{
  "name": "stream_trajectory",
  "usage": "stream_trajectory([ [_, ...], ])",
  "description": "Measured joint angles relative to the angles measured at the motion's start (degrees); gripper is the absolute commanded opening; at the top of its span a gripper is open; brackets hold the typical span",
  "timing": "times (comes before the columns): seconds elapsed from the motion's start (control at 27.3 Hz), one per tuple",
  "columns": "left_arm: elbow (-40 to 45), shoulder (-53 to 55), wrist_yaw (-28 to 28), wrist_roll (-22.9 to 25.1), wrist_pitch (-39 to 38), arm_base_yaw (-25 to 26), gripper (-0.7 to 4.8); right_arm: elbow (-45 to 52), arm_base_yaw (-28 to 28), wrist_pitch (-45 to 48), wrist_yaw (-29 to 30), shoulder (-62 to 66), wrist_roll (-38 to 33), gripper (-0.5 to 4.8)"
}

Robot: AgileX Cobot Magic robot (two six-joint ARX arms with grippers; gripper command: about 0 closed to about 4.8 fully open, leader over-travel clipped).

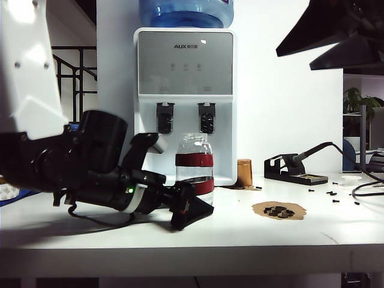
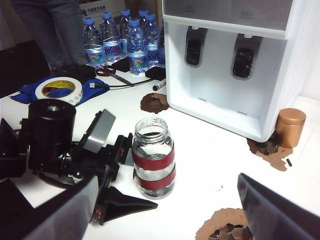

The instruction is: Pick up the water bottle with two loops of red belts, then reach the front water dispenser and gently press the gray-black baffle horizontally to get a little water.

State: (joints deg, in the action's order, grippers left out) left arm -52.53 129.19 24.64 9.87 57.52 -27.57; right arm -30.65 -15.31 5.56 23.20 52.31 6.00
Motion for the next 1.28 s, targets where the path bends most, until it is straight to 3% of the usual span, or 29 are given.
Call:
stream_trajectory([
  [0.11, -0.15, -0.28, -0.02, 0.11, -0.57, 0.04, 4.79, 0.0, 0.0, 0.02, 0.04, -0.2, 0.0, 4.79],
  [0.44, -0.11, -0.26, 4.37, 0.81, -0.98, 0.63, 4.79, 0.0, 0.0, 0.02, 0.2, -0.22, 0.0, 4.79],
  [0.81, 4.85, -1.44, 19.26, 3.65, 1.44, 10.4, 4.75, 0.0, 0.0, 0.02, 0.22, -0.24, 0.0, 4.79],
  [0.84, 5.88, -1.9, 20.79, 3.96, 1.57, 11.45, 3.04, 0.0, 0.0, 0.0, 0.22, -0.24, 0.0, 4.79],
  [0.92, 9.73, -4.31, 23.39, 4.72, 1.53, 15.87, 0.13, 0.0, 0.0, -0.09, 0.48, -0.48, -0.02, 4.79],
  [0.95, 12.02, -5.99, 22.38, 4.31, 1.73, 18.97, -0.08, 0.02, 0.0, -0.37, 1.27, -1.62, -0.22, 4.79],
  [1.06, 14.97, -8.5, 15.21, 2.43, 5.79, 22.23, -0.05, 0.02, 0.0, -0.37, 2.36, -5.14, -1.29, 4.79],
  [1.1, 15.21, -9.55, 12.74, 1.86, 8.11, 22.82, -0.05, 0.02, 0.0, -0.57, 2.36, -7.04, -1.42, 4.66],
  [1.14, 15.28, -10.91, 9.77, 1.49, 10.99, 23.5, -0.05, 0.02, 0.0, -0.9, 2.36, -8.74, -1.49, 4.08],
  [1.28, 15.02, -19.41, -10.75, -2.97, 22.93, 25.07, -0.05, -0.04, 0.0, -3.65, 2.32, -16.2, -1.27, 1.04],
])
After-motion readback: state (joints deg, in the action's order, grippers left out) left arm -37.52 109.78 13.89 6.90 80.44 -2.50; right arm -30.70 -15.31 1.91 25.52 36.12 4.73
